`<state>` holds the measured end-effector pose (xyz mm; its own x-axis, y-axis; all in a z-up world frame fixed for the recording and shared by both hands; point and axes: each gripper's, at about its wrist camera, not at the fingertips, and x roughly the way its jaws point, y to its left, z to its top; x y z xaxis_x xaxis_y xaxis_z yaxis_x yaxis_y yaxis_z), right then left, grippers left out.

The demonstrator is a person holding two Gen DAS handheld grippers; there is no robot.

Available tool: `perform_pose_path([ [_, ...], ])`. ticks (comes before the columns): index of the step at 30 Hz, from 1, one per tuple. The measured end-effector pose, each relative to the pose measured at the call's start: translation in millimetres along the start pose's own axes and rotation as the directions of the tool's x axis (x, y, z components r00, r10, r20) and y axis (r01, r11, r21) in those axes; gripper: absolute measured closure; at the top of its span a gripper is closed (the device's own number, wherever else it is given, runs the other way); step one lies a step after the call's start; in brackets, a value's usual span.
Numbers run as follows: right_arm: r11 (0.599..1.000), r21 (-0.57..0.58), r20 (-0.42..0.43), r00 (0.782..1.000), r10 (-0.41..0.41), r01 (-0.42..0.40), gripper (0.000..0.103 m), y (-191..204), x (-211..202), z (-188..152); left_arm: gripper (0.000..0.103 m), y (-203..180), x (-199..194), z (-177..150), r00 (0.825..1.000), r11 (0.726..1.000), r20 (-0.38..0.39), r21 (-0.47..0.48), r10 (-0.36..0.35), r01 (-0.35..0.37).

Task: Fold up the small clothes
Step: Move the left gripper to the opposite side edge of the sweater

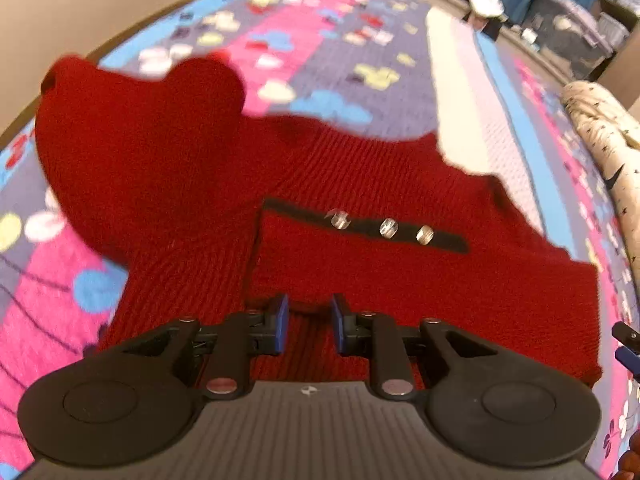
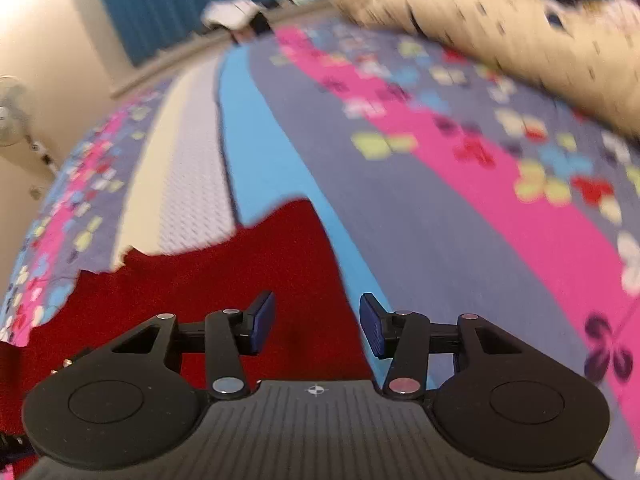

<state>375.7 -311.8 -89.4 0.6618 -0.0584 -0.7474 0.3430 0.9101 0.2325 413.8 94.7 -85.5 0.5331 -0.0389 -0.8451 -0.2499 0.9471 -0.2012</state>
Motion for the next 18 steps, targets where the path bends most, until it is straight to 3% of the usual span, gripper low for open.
perform_pose_path([
  [6, 0.999, 0.024, -0.022, 0.999, 0.050, -0.049, 0.053, 3.2, 0.7, -0.4, 0.079, -9.7, -6.6, -3.2, 0.999, 0.998, 0.043, 0.048, 0.028, -0.030],
  [10, 0.997, -0.014, 0.046, 0.996, 0.075, -0.074, 0.053, 14.0, -14.9, 0.7, 0.073, -15.3, -20.3, -0.1, 0.993, 0.996, 0.114, 0.084, 0.033, -0.043],
  [18, 0.987, -0.100, 0.181, 0.973, 0.141, -0.124, 0.053, 34.9, -45.3, 3.8, 0.072, -29.8, -37.9, 0.1, 0.977, 0.986, 0.213, 0.154, 0.023, -0.057],
])
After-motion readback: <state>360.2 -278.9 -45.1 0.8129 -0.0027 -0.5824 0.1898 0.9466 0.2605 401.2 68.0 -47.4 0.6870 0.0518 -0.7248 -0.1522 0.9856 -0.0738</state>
